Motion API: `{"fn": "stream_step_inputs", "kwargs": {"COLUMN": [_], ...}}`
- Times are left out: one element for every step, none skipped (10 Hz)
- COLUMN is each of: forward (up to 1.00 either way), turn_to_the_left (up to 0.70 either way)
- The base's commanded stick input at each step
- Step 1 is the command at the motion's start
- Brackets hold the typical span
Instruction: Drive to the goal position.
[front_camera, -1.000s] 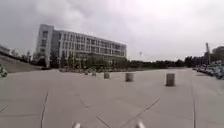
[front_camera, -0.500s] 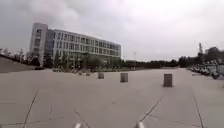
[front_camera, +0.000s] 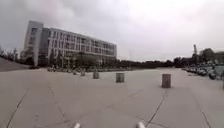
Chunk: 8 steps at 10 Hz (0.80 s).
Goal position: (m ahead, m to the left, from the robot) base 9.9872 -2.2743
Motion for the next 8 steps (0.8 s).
{"fn": "stream_step_inputs", "kwargs": {"forward": [0.5,0.5,0.5,0.5,0.5,0.5,0.5,0.5], "turn_to_the_left": [0.0,-0.15,-0.24,-0.25,-0.25,-0.25,-0.25,-0.25]}}
